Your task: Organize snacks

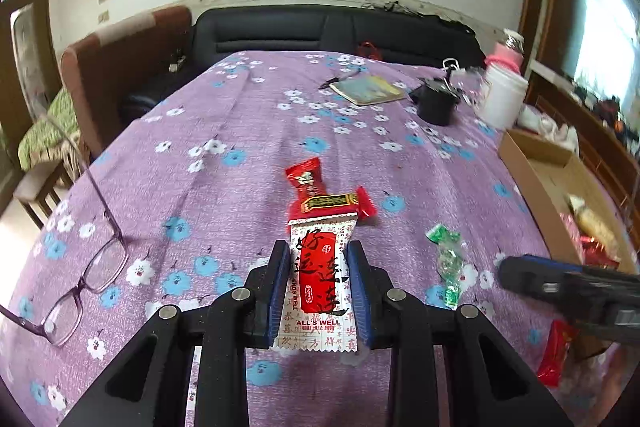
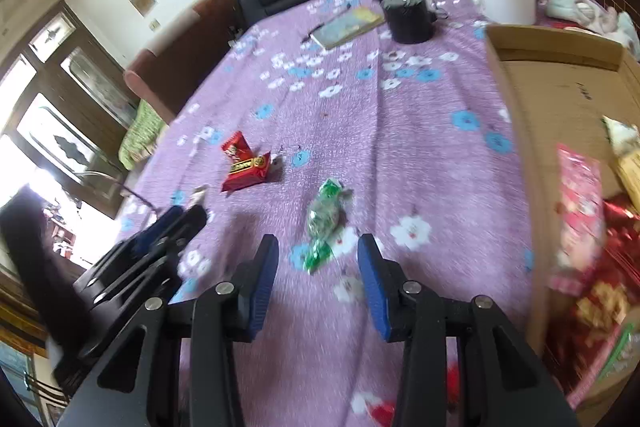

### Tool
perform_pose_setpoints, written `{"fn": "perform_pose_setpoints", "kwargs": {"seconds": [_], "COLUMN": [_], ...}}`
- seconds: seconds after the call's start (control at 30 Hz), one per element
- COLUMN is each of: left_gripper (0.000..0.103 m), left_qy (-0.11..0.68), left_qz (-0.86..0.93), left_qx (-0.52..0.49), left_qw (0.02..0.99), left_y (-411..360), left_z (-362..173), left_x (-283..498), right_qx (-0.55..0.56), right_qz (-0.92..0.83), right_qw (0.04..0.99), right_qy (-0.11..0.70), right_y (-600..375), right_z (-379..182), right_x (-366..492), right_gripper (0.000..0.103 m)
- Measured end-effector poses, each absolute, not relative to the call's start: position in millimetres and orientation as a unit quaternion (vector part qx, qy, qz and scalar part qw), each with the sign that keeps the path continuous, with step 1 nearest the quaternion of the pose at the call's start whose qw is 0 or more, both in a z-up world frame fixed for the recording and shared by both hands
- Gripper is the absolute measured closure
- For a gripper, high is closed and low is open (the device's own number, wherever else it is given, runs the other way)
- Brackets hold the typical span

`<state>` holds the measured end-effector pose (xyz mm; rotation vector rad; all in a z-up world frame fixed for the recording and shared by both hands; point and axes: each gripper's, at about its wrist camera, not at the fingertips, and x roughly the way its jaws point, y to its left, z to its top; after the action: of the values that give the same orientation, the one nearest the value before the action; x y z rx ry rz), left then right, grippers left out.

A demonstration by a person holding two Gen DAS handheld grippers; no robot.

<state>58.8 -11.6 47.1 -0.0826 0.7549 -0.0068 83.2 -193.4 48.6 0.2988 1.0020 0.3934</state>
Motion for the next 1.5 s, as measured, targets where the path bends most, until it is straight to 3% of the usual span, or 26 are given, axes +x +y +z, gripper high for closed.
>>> {"fn": "perform_pose_setpoints", "kwargs": {"seconds": [0.13, 0.27, 1.07, 1.5], "left_gripper": [0.073, 0.073, 0.072, 0.072], "left_qy": [0.372, 0.373, 0.315, 0.296], "left_qz": [-0.005, -0.009, -0.043, -0.026], "left_qx": [-0.056, -0.059, 0.044, 0.034], "left_qw": [0.926, 0.926, 0.947, 0.954], "left_y": [-3.0, -2.0, -54.9, -44.4], "left_z": [45.9, 46.1, 55.3, 57.5], "left_x": [58.4, 57.9, 38.6, 39.1], "right_qx": [0.118, 0.070, 0.074, 0.104], "right_qz": [0.167, 0.148, 0.179, 0.188], "right_qw": [0.851, 0.852, 0.907, 0.907], "right_qy": [0.484, 0.498, 0.374, 0.362], "right_y": [-171.9, -149.9, -220.6, -227.4], "right_z": [42.2, 30.3, 56.4, 62.2], "right_x": [100.5, 106.6, 44.0, 42.0], "right_gripper": [0.064, 0.081, 0.082, 0.082]}}
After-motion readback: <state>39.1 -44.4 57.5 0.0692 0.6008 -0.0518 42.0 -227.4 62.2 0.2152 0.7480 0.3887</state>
